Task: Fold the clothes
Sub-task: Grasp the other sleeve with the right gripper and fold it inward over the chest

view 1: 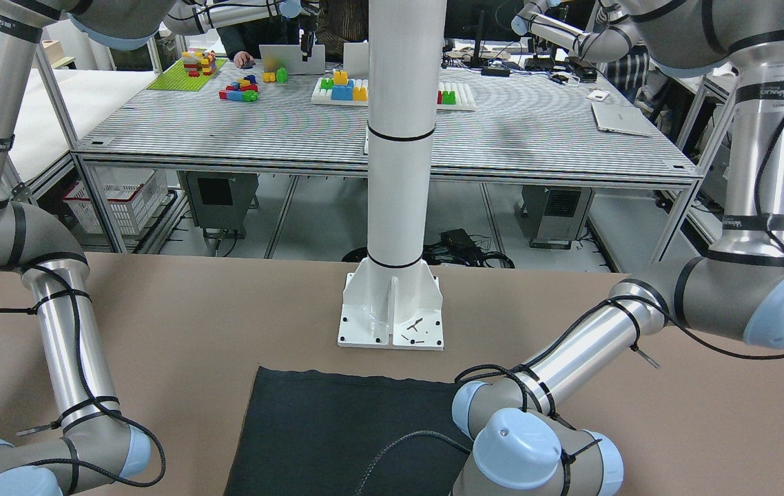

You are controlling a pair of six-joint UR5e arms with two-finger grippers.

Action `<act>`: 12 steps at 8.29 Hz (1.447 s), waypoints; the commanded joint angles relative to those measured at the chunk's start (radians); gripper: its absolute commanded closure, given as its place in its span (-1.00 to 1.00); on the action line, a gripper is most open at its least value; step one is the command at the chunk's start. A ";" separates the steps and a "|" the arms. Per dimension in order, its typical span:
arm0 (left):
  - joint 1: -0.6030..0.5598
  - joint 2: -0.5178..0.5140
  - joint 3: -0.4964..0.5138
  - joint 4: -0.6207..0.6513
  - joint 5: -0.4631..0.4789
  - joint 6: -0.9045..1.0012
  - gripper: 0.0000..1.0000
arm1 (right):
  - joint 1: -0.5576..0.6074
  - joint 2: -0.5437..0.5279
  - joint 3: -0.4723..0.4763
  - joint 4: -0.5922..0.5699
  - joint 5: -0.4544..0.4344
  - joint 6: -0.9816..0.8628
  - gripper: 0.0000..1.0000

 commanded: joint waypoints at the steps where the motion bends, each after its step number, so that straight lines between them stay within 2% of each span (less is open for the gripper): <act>1: -0.001 -0.001 0.001 0.000 -0.002 0.002 -0.89 | 0.001 0.007 -0.002 0.000 -0.002 0.002 0.61; 2: -0.001 -0.002 0.001 0.000 -0.002 0.003 -0.89 | 0.001 0.007 -0.002 0.000 -0.002 0.002 1.00; 5: -0.010 -0.004 -0.002 0.000 -0.015 0.003 -0.89 | 0.004 0.018 0.008 -0.006 -0.002 0.019 1.00; 6: -0.034 -0.004 -0.002 0.003 -0.061 0.003 -0.89 | 0.013 0.052 0.010 -0.017 0.000 0.046 1.00; 7: -0.072 0.002 -0.002 0.003 -0.111 0.009 -0.89 | 0.015 0.088 0.034 -0.062 0.000 0.097 1.00; 9: -0.099 0.046 0.000 0.000 -0.123 0.108 -0.89 | 0.013 0.153 0.132 -0.211 0.000 0.198 1.00; 12: -0.132 0.086 0.001 0.000 -0.123 0.176 -0.89 | -0.071 0.236 0.147 -0.270 -0.030 0.396 1.00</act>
